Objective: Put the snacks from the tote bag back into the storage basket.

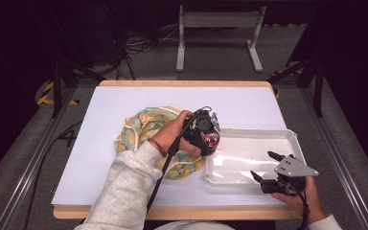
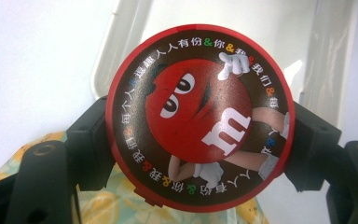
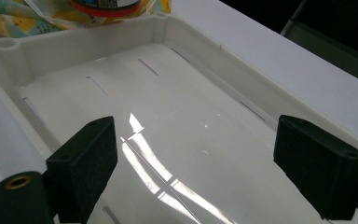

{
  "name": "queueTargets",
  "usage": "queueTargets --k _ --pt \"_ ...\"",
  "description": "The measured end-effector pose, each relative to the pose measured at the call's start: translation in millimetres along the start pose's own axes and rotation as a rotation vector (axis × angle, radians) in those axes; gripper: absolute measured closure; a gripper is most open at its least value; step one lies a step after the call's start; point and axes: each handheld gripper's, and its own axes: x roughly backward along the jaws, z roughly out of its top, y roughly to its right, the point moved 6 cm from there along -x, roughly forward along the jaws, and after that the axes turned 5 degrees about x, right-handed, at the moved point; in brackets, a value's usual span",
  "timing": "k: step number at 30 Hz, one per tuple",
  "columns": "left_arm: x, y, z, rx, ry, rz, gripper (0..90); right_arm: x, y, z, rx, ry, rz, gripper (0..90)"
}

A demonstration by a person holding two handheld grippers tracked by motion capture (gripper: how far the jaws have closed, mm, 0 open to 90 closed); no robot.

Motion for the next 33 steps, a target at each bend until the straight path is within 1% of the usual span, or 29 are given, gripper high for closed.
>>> queueTargets --k 5,6,7,8,10,12,15,17,21,25,27,29,33 --pt "-7.3 5.3 5.3 -0.007 -0.007 -0.017 25.3 0.3 0.0 0.1 0.001 0.001 -0.001 14.3" --pt "-8.6 5.6 6.8 -0.018 -0.01 -0.017 25.3 0.3 0.1 0.1 0.0 0.001 0.0 14.4" --pt "-10.1 6.9 8.0 -0.014 -0.01 -0.017 25.3 0.2 0.2 -0.1 0.0 0.0 0.0 14.4" --pt "-11.5 7.8 9.2 -0.024 -0.014 -0.021 25.3 0.0 0.1 -0.1 -0.001 0.0 0.001 14.4" --pt "-14.0 9.6 11.3 -0.03 -0.014 -0.028 25.3 0.0 -0.4 0.0 0.001 -0.001 0.003 14.4" --pt "-16.0 11.0 12.4 -0.028 -0.016 -0.03 25.3 0.0 -0.6 0.0 0.003 -0.002 0.004 14.3" --pt "-20.2 13.5 13.8 -0.026 -0.016 -0.044 25.3 -0.2 -0.2 -0.4 0.001 -0.002 0.002 14.3" --pt "-22.6 14.9 15.0 -0.019 -0.001 -0.049 25.3 -0.2 -0.2 -0.4 0.002 -0.004 0.001 14.3" --pt "-26.8 18.1 17.5 -0.031 0.0 -0.058 25.2 -0.2 0.0 -0.3 0.0 -0.003 0.0 14.3" --pt "-30.7 20.0 17.9 -0.026 -0.01 -0.062 25.2 -0.2 -1.1 -0.2 0.007 -0.005 0.004 14.3" --pt "-33.3 19.4 18.2 -0.033 -0.019 -0.061 25.2 -0.4 -0.9 -0.3 0.005 -0.006 0.004 14.3" --pt "-35.5 20.9 18.0 -0.023 -0.022 -0.07 25.2 -0.5 -0.6 -0.5 0.002 -0.006 0.004 14.3" --pt "-38.8 22.4 19.8 -0.024 -0.016 -0.074 25.2 -0.7 -0.7 -0.7 0.004 -0.008 0.006 14.2"
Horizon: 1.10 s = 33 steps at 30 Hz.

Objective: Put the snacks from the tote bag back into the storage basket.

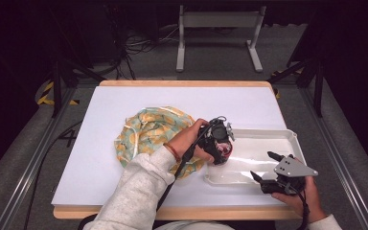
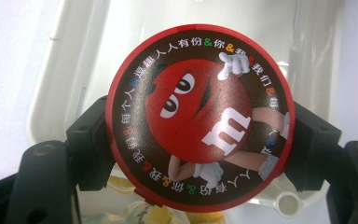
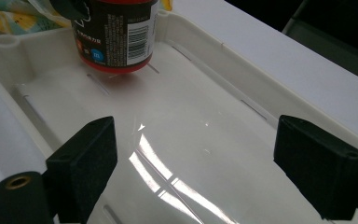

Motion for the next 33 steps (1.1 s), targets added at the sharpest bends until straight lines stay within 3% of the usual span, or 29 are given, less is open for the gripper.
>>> queueTargets --k 8,15,33 --pt "-5.0 2.6 0.9 -0.009 -0.001 -0.013 25.2 -0.2 -0.7 -0.1 0.003 -0.002 0.003 14.1" --pt "-10.8 4.7 0.5 0.008 0.0 -0.026 25.2 -0.7 -1.1 -0.3 0.004 -0.005 0.006 14.1" --pt "-21.6 7.0 2.4 -0.013 -0.024 -0.023 25.2 -0.7 -1.2 -0.5 0.007 -0.007 0.007 13.8"
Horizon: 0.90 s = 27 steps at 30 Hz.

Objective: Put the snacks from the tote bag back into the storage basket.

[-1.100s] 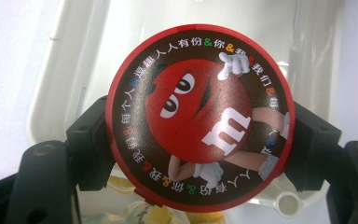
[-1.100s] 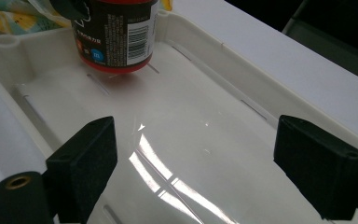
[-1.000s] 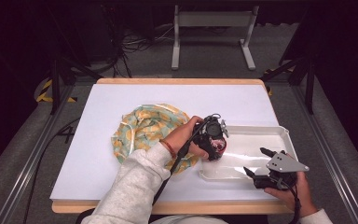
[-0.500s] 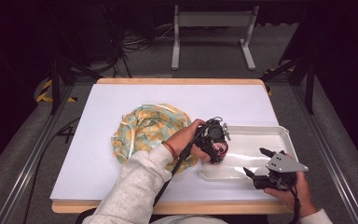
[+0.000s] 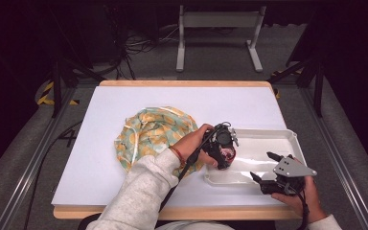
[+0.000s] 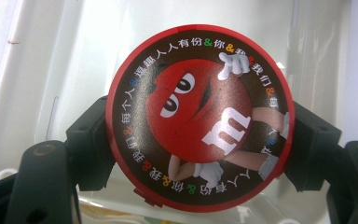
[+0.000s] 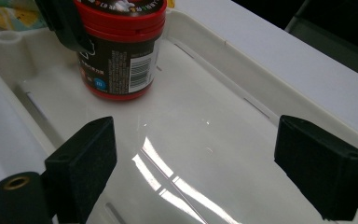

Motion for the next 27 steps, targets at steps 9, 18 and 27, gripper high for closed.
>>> queueTargets --k 9,18,27 --pt "-6.5 1.7 -0.3 -0.002 -0.007 -0.006 25.2 -0.2 -0.4 -0.1 0.002 0.0 0.004 13.8" --pt "-7.9 1.1 -1.7 0.005 -0.002 -0.008 25.1 -1.0 -1.4 -0.5 0.005 -0.005 0.01 13.8" --pt "-5.7 1.0 -3.0 0.001 -0.002 -0.009 24.6 -1.6 -2.2 -0.9 0.009 -0.009 0.015 13.7"
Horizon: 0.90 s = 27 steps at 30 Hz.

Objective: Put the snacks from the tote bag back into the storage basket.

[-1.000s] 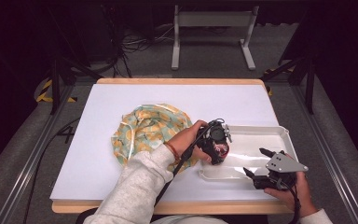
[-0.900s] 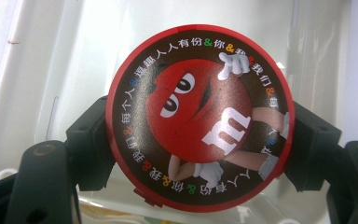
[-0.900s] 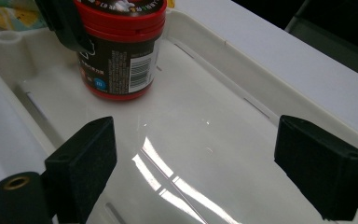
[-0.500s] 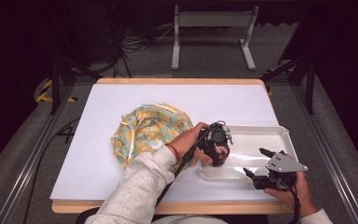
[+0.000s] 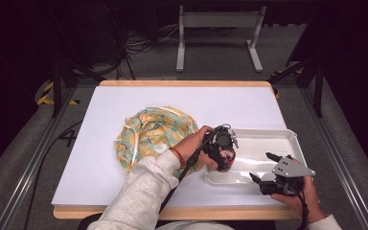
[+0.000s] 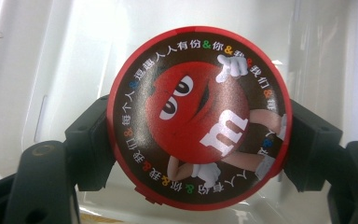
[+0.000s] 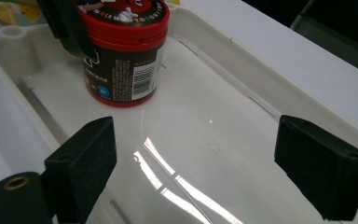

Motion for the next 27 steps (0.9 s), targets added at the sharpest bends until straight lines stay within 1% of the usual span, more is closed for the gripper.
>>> queueTargets --k 9,15,18,21,23,27 --pt "1.6 0.1 -0.8 0.003 0.002 0.006 22.9 -0.5 -0.7 0.0 0.001 -0.001 0.004 13.6" --pt "4.1 1.0 -0.4 -0.009 0.003 0.017 21.9 -0.8 -1.1 -0.5 0.002 -0.006 0.007 13.5" --pt "8.1 1.0 0.1 -0.002 0.016 0.027 21.0 -0.8 -1.4 -0.4 0.003 -0.005 0.008 13.5" --pt "9.9 0.4 0.1 -0.013 0.018 0.028 20.4 -0.6 -0.8 -0.6 -0.001 -0.005 0.006 13.1" --pt "11.4 0.5 -0.5 0.003 0.022 0.034 18.9 -0.5 -0.2 -0.8 -0.004 -0.004 0.005 13.2" --pt "15.6 -1.1 -1.8 0.008 0.031 0.048 16.1 -0.4 -0.4 -0.8 -0.003 -0.005 0.006 13.2"
